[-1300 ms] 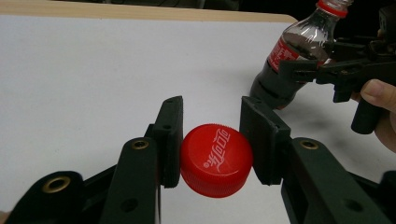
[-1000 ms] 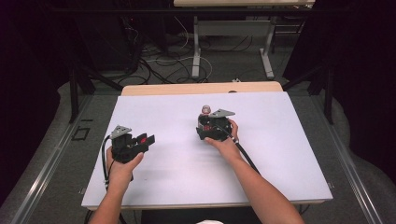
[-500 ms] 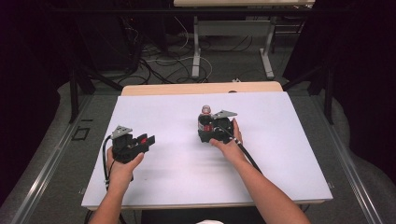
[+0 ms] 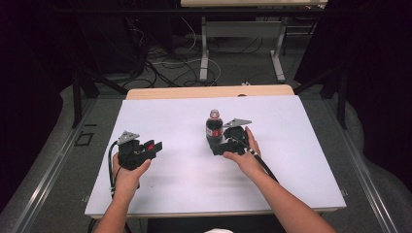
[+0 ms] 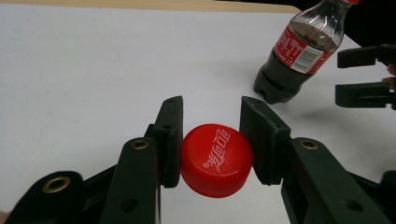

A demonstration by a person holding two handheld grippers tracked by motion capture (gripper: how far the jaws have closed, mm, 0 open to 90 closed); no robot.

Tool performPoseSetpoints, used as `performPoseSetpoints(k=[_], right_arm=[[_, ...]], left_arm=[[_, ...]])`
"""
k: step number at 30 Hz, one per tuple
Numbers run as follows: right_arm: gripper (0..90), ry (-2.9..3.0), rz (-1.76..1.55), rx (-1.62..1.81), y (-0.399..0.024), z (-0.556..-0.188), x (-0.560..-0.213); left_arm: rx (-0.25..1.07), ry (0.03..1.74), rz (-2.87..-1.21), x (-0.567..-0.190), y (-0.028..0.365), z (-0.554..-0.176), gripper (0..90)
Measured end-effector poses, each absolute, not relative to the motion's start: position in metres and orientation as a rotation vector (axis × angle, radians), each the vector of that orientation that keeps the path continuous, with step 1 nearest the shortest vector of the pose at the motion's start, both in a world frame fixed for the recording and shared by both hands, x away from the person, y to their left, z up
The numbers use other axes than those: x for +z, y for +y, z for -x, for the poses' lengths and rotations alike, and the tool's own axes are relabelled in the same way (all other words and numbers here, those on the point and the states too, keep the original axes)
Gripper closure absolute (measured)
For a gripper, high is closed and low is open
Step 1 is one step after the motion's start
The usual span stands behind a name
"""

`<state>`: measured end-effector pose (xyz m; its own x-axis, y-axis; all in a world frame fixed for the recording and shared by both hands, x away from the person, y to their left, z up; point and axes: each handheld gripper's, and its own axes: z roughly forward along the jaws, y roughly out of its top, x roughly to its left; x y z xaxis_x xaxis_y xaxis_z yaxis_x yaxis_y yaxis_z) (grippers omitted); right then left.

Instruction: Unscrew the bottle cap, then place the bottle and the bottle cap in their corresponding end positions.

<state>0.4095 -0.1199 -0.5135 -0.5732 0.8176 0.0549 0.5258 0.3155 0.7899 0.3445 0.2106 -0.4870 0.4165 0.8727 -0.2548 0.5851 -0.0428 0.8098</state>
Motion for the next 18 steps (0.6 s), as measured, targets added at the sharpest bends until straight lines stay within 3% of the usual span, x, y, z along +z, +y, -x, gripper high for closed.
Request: performPoseSetpoints(k=[18], right_arm=[[0.0, 2.227, -1.213, 1.117, -0.163, -0.364, -0.508]], left_arm=[[0.361, 1.246, -1.782, -0.493, 0.192, -0.344, 61.3]])
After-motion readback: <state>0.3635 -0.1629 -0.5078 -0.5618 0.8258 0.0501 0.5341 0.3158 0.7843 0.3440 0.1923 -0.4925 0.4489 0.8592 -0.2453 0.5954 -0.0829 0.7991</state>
